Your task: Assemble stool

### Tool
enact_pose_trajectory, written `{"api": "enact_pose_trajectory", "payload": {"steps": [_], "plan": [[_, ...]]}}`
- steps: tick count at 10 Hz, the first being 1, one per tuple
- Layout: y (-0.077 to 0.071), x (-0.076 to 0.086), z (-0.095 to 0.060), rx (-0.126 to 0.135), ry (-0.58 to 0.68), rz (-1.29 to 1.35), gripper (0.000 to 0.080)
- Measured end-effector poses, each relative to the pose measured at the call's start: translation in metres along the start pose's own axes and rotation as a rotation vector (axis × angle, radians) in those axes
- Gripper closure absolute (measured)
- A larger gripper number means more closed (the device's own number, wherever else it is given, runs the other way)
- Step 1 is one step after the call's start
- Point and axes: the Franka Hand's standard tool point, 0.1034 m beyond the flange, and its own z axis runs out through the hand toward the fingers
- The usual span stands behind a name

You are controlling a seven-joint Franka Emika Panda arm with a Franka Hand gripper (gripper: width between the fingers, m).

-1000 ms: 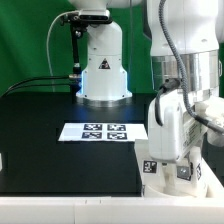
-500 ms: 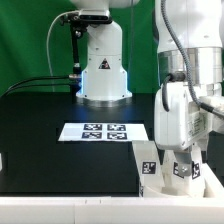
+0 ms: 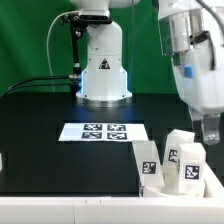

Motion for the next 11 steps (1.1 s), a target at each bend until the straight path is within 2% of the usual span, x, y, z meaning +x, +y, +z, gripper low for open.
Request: {"api": "enact_pose_trajectory", "payload": {"steps": [2,3,4,5,6,7,10,11], "plan": [[0.001,0.003,0.002,-0.001,0.004,-0.121,0.0150],[0.001,0.002,0.001,-0.015,0.014,-0.232,0.0150],[-0.002,0.001,-0.002,-0.027,0.028,-0.448,0.0150],[-0.005,0.006,-0.005,-0.025,0.029,-0.624,0.0150],[-0.006,0.007,-0.005,-0.046,0.038,-0.846,0.0150],[-0.003,0.006,-0.001,-0.086,0.027,-1.045,0.0150],[-0.003,0.012,-0.001,-0.101,0.036,-1.234,0.0150],[0.001,0.016,0.007,-0.126,0.036,-1.277,0.0150]]}}
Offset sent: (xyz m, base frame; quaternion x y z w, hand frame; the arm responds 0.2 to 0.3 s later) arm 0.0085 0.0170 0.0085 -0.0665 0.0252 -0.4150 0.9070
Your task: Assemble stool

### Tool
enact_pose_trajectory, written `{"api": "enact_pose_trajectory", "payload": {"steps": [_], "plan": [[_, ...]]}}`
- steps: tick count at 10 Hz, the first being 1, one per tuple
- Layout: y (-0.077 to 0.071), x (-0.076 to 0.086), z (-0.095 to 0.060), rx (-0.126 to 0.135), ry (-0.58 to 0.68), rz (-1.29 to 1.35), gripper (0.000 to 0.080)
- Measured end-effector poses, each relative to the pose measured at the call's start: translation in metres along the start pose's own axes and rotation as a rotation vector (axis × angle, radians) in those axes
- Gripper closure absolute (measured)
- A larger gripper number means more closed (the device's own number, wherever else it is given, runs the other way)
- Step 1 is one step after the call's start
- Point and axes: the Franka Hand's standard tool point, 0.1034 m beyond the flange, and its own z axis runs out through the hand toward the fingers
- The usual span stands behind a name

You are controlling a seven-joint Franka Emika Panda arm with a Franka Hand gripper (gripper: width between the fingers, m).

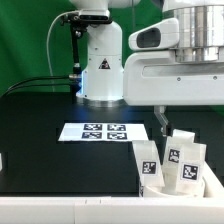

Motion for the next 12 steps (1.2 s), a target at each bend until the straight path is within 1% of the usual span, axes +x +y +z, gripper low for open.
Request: {"api": "enact_pose_trajectory", "payload": {"steps": [1,2,3,4,5,7,8,9,10,12], "plan": [[0.001,-0.003,0.008,-0.011,-0.009,0.001,0.0150],[0.000,-0.007,0.015,-0.017,-0.019,0.020,0.0150],[0.000,-0.007,0.021,-0.023,-0.019,0.088,0.0150],[0.001,-0.006,0.026,-0.028,-0.011,0.100,0.0150],[0.002,-0.006,0.026,-0.029,-0.011,0.101,0.0150],[0.003,-0.006,0.026,-0.030,-0.011,0.146,0.0421],[0.003,-0.006,0.026,-0.031,-0.010,0.146,0.0467],[0.003,-0.006,0.027,-0.029,-0.010,0.186,0.0467],[0.003,-0.006,0.027,-0.030,-0.007,0.306,0.0467],[-0.002,-0.005,0.027,-0.019,0.021,0.723,0.0467]]}}
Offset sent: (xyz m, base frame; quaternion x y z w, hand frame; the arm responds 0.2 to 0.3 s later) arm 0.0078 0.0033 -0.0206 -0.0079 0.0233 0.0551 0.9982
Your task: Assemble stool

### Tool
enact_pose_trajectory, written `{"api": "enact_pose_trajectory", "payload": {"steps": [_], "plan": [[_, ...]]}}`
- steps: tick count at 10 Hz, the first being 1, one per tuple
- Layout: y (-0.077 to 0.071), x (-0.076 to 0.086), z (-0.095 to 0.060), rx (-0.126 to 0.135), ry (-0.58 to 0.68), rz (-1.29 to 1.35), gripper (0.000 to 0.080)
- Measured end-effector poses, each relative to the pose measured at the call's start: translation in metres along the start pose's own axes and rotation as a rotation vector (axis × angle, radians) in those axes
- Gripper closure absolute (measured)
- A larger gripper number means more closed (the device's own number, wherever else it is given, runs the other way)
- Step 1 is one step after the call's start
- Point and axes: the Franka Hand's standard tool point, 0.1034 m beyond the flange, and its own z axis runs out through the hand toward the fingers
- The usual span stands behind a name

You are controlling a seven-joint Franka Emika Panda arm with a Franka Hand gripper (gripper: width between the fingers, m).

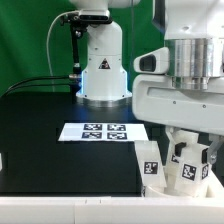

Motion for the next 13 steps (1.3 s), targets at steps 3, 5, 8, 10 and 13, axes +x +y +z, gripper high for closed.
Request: {"api": "enact_pose_trajectory", "payload": {"steps": [3,5,8,10,13], "plan": [[0.0014,0.0009,-0.0004,0.031,-0.002,0.359,0.0466],[0.0011,0.0008,-0.0005,0.033,-0.006,0.489,0.0466],[-0.0024,-0.0007,0.0000,0.085,-0.037,1.034,0.0466],[-0.0011,0.0000,-0.0001,0.109,-0.046,1.104,0.0465],[-0.0018,-0.0039,-0.0026,0.073,-0.048,0.915,0.0286]]}}
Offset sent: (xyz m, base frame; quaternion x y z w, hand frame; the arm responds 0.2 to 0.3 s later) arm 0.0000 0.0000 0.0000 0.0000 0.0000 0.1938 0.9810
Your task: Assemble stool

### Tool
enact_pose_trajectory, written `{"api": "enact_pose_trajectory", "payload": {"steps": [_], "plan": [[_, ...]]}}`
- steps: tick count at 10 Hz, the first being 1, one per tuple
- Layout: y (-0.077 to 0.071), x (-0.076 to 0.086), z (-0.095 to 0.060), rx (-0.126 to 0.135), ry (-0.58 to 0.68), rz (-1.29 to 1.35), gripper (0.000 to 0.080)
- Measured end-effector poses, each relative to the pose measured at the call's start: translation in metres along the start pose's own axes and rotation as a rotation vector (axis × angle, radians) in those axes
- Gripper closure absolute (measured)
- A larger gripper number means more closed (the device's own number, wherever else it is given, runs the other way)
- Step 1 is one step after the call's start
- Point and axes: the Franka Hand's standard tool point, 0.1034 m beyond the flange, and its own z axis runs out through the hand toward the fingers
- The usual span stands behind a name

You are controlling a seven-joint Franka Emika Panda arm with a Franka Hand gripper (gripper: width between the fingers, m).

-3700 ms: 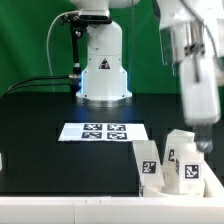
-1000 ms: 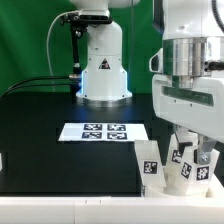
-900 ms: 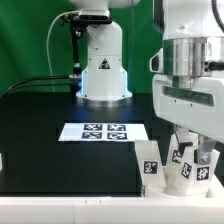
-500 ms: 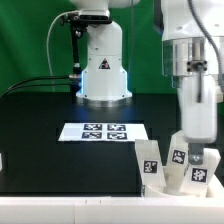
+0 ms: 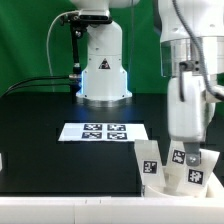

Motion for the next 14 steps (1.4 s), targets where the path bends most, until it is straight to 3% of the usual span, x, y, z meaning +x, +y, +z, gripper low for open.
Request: {"api": "enact_pose_trajectory", "payload": {"steps": [1,2,3,6,9,10,11,14], "plan": [[-0.005,-0.003,-0.008,0.007,-0.012,-0.106,0.0192],[-0.009,-0.006,-0.015,0.013,-0.020,-0.292,0.0192],[-0.010,-0.010,-0.019,0.004,-0.025,-0.453,0.0158],[-0.011,-0.007,-0.016,0.009,-0.016,-0.568,0.0151],[-0.022,-0.012,-0.026,-0.006,0.007,-1.187,0.0151],[-0.021,-0.013,-0.026,-0.035,-0.024,-1.344,0.0151],[-0.024,-0.016,-0.029,-0.001,0.001,-1.342,0.0151],[-0.024,-0.010,-0.027,-0.022,0.025,-1.615,0.0151]]}}
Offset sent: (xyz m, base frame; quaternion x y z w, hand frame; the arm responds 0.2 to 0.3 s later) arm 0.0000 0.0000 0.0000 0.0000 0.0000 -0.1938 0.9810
